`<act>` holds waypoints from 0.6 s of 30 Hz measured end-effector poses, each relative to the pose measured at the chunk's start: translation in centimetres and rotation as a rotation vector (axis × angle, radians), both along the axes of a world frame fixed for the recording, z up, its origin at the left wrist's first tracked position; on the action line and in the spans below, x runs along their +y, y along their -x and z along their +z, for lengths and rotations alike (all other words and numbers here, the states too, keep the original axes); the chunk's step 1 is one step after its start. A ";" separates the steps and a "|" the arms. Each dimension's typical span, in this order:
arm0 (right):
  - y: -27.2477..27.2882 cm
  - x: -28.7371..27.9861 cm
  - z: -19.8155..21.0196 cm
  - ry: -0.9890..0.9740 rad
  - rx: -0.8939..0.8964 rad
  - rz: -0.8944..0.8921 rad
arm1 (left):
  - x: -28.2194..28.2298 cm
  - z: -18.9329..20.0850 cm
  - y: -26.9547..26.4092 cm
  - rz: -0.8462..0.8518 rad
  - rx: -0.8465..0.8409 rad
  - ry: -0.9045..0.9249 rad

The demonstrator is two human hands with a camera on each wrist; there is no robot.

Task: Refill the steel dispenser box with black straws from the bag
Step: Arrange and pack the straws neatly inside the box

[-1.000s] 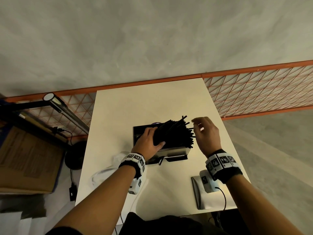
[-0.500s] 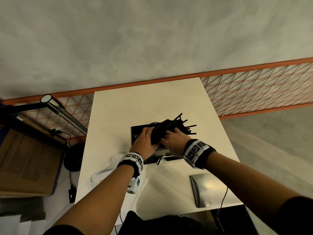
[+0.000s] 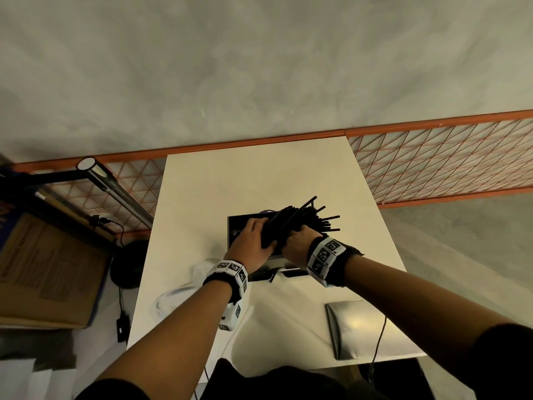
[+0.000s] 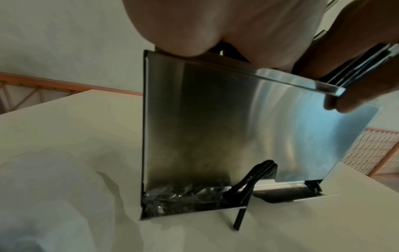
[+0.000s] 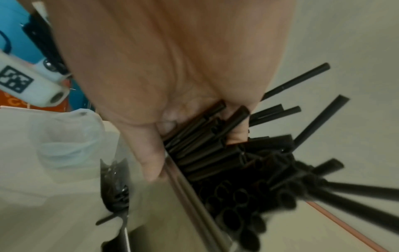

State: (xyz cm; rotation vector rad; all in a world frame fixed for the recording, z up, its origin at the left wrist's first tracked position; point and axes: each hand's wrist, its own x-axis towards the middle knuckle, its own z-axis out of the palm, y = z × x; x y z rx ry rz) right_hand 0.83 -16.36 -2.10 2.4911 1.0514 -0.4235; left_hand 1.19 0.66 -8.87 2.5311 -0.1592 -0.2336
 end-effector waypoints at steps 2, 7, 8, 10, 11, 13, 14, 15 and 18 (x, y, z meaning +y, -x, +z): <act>-0.5 -0.1 0.3 -0.022 0.016 0.012 | 0.0 0.0 0.0 -0.003 0.000 0.006; -1.1 -0.4 1.5 -0.034 0.021 0.022 | 0.1 -0.2 -0.1 -0.023 0.004 0.011; -1.2 -0.5 1.8 -0.057 0.025 0.005 | 0.2 -0.2 -0.1 -0.029 0.006 0.018; -1.7 -0.8 2.4 -0.113 0.032 -0.025 | 0.3 -0.3 -0.1 -0.036 0.003 0.034; -2.0 -1.0 2.8 -0.128 0.043 -0.040 | 0.4 -0.3 -0.1 -0.033 -0.001 0.046; -2.5 -1.2 3.6 -0.102 0.088 -0.092 | 0.5 -0.3 0.0 -0.018 -0.007 0.084; -2.8 -1.3 3.9 -0.079 0.113 -0.123 | 0.5 -0.3 0.0 -0.011 -0.011 0.105; -3.0 -1.4 4.0 -0.060 0.135 -0.152 | 0.5 -0.2 0.0 -0.010 -0.018 0.127; -3.5 -1.6 4.0 -0.044 0.164 -0.209 | 0.6 0.1 0.1 -0.010 -0.034 0.211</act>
